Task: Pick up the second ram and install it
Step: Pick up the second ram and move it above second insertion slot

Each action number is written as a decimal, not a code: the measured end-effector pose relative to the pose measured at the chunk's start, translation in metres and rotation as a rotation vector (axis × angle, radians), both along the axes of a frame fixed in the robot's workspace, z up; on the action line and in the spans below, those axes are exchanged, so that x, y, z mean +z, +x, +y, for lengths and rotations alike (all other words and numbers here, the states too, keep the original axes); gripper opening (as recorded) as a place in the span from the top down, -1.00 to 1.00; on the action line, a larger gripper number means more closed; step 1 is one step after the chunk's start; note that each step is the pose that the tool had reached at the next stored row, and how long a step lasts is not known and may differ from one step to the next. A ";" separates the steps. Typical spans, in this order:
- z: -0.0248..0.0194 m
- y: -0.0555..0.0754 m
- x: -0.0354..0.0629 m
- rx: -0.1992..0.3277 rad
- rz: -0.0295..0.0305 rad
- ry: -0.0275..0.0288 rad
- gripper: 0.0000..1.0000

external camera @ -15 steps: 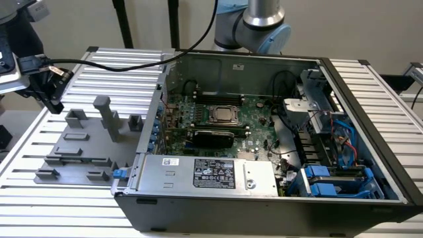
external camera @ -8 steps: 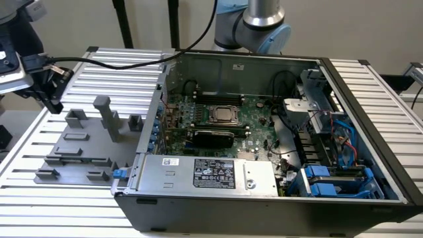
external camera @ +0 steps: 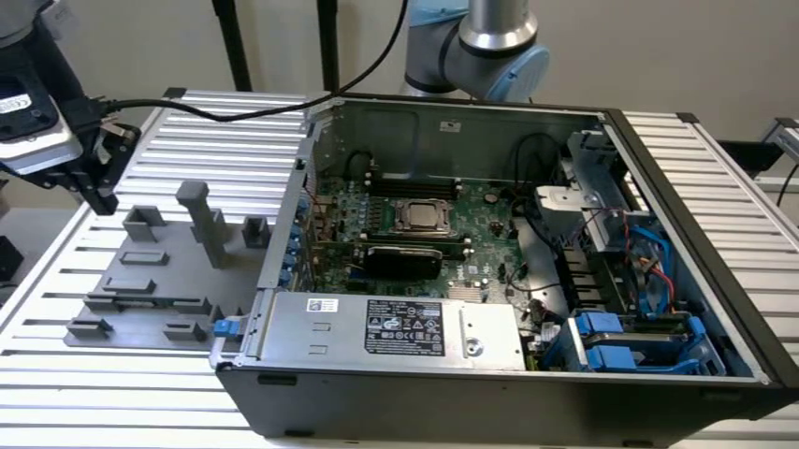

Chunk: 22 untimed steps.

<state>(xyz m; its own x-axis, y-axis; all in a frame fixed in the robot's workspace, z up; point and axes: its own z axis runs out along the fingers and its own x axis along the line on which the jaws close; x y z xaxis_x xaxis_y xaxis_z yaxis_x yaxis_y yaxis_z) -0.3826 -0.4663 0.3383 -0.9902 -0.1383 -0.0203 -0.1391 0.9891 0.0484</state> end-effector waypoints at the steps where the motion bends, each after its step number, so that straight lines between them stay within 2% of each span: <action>1: 0.0000 0.000 -0.0004 0.018 -0.0002 0.0000 0.79; 22: 0.0000 0.000 -0.0094 0.400 -0.0001 0.0000 0.79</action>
<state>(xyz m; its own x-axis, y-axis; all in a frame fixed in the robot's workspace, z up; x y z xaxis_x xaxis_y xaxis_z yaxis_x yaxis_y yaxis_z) -0.3826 -0.4663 0.3290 -0.8584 -0.5126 -0.0205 -0.5129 0.8571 0.0484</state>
